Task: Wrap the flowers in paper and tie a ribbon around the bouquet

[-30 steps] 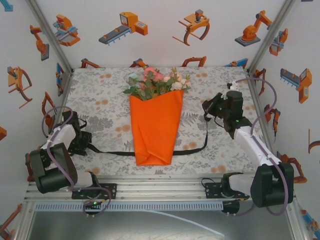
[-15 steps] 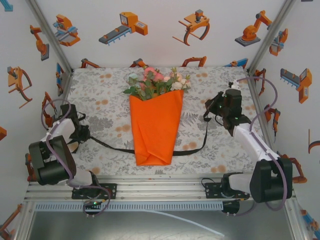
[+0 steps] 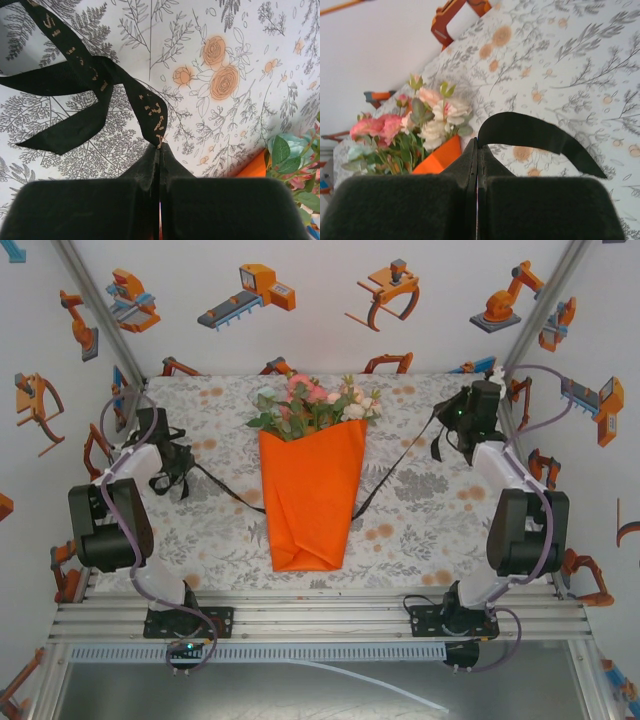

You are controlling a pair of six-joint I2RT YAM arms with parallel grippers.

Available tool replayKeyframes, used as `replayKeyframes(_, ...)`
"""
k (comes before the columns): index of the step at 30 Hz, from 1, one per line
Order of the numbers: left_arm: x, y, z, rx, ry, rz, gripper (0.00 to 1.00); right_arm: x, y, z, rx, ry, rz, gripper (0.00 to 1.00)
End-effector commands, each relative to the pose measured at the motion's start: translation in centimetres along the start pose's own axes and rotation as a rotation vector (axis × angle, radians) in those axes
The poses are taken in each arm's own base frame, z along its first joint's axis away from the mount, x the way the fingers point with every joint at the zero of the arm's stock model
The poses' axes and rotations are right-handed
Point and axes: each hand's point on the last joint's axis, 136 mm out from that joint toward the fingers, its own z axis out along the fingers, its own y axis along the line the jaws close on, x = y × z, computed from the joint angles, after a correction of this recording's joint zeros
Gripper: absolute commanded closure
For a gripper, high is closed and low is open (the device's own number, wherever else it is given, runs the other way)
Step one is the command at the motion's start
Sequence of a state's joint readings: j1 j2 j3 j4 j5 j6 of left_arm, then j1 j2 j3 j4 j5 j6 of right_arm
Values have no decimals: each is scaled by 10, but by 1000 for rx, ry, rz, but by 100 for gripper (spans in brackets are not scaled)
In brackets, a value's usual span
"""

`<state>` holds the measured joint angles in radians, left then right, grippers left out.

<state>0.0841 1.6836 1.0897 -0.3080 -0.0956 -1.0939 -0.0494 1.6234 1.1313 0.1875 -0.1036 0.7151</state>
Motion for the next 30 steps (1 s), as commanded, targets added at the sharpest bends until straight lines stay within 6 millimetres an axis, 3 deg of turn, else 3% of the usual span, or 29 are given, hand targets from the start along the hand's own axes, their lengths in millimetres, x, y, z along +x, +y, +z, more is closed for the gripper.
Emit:
replayKeyframes(1,10,-10,-1,45,10,29,100,-30,12,-1,-28,-72,12,100)
replayKeyframes(7,59,-24,-13,77,91,151,100,-67,-2,2,-1,-115,80,100)
replayKeyframes(12,77,-23,-36,72,57,228,100,-104,10,-14,-6,-186,87,100)
replayKeyframes(16,72,-30,-50,66,-20,305,100,-115,33,-18,-83,-184,106,100)
replayKeyframes(23,42,-35,-67,17,-162,403,98,-105,87,-29,-228,-131,52,100)
replayKeyframes(25,38,-38,-70,27,-183,434,87,-97,108,-34,-276,-103,17,100)
replayKeyframes(28,31,-31,-73,-13,-220,466,50,-82,138,-44,-336,-75,-43,100)
replayKeyframes(30,21,-25,-78,-52,-278,501,45,-76,148,-50,-344,-72,-78,100)
